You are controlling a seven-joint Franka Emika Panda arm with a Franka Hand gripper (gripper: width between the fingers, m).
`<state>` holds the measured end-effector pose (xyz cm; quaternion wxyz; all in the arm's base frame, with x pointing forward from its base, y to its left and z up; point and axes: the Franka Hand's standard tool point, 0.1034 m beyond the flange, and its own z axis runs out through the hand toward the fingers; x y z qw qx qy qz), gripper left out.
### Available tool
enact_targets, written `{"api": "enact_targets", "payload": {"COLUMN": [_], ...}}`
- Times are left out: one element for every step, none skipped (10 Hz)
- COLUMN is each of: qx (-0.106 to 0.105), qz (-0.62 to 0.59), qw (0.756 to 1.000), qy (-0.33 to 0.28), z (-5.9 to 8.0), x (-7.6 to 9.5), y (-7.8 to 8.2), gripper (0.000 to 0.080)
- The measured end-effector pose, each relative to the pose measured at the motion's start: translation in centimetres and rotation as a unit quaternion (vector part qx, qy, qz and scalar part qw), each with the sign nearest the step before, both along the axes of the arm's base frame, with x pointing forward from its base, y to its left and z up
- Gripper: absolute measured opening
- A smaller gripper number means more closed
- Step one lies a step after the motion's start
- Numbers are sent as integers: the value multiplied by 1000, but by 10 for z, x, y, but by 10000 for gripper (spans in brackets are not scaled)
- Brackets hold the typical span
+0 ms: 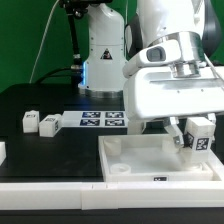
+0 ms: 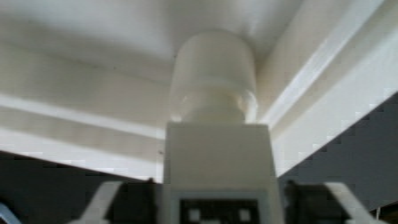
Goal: Assemble one leg
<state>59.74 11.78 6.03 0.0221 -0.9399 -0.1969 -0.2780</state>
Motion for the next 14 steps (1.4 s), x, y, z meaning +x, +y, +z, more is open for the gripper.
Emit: {"api": "enact_targets", "payload": {"qx": [0,0,0,0,0,0,0,-1,-2,-3,-3,-4,-8,-9], "qz": [0,0,0,0,0,-1,-3,-2,-2,0,-1,-1,-3,-18], "qw": [1000,1000,1000,1000,1000,1000,1000,1000,1000,1000,1000,999,996,993], "qy": [0,0,0,0,0,3,8,9,14,22,22,35,92,115], "z": [0,0,0,0,0,0,9,18,23,22,21,19,18,21], "x": [0,0,0,0,0,0,2,5,6,5,4,2,-3,-1], "y": [0,0,0,0,0,1,4,4,3,5,4,6,13,17], "gripper": [559,621,621,644,648,648,649,649,649,649,649,649,649,649]}}
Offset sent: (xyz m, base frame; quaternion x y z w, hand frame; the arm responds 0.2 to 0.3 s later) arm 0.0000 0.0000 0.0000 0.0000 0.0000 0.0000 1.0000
